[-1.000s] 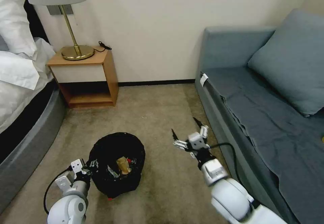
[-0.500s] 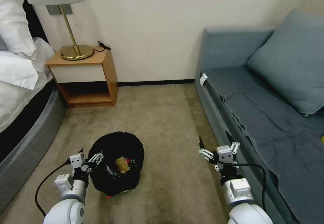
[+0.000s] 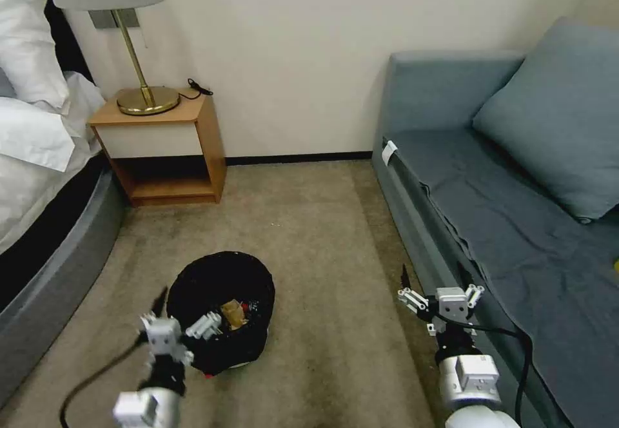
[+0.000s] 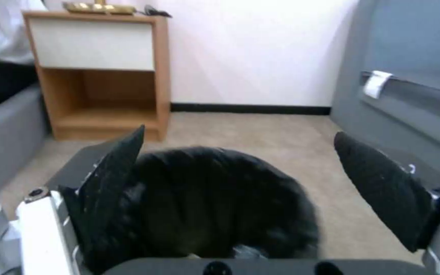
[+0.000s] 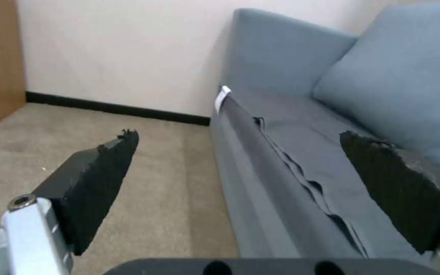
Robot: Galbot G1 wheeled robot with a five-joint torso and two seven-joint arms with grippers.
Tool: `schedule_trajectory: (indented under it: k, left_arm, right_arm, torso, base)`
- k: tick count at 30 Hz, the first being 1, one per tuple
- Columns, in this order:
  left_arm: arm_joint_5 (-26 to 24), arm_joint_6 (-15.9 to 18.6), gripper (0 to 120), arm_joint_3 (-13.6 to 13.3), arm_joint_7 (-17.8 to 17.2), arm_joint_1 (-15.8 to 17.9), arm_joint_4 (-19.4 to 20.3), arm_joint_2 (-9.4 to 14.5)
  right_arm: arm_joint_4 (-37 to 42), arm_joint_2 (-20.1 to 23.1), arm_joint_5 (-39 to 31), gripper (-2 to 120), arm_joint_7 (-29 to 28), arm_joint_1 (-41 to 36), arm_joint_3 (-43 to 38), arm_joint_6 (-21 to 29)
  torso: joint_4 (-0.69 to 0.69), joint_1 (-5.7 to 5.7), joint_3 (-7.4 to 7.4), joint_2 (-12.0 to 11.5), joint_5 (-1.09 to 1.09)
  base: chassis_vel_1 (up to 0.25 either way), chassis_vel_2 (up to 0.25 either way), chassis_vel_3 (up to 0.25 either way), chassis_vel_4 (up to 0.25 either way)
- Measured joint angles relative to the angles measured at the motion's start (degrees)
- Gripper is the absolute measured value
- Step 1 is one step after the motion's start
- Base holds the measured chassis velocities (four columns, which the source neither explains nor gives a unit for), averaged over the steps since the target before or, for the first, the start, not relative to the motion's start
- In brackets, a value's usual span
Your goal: Pick up the trash bin, then pick up the garbage on the floor and place it into the trash bin.
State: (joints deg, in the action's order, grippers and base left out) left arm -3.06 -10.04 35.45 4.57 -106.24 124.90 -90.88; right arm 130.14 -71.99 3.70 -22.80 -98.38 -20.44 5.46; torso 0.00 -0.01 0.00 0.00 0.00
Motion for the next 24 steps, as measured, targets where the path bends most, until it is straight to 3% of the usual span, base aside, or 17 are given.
schedule_trajectory:
  k: [1,3,6,12,24]
  left_arm:
    - [-0.1,-0.6,100,-3.4,-2.6,-2.6,1.2,0.8]
    - [1.9,-2.0,100,-8.0,-6.7,-4.8,2.0,1.6]
    - [3.1,-1.4,100,-9.7,-8.7,-3.8,2.4,1.6]
    - [2.7,2.7,100,-8.9,-9.8,-1.5,5.0,2.4]
    - [1.0,2.4,100,-6.4,-9.7,2.0,5.5,3.0]
  right_arm:
    - [0.4,-0.6,0.7,100,0.1,-0.7,-0.1,0.1]
    - [0.7,-1.9,1.6,100,0.5,-1.0,-0.5,0.1]
    - [0.5,-2.3,1.1,100,0.9,0.2,-1.5,0.0]
    - [0.5,-2.7,0.7,100,1.7,0.2,-3.6,-0.5]
    - [0.8,-4.2,0.7,100,3.7,-0.2,-4.9,-2.2]
  torso:
    - [0.00,0.00,0.00,0.0,0.00]
    - [0.00,0.00,0.00,0.0,0.00]
    - [0.00,0.00,0.00,0.0,0.00]
    - [0.00,0.00,0.00,0.0,0.00]
    - [0.00,0.01,0.01,0.0,-0.01]
  base:
    - [0.000,0.000,0.000,0.000]
    - [0.000,0.000,0.000,0.000]
    - [0.000,0.000,0.000,0.000]
    - [0.000,0.000,0.000,0.000]
    - [0.000,0.000,0.000,0.000]
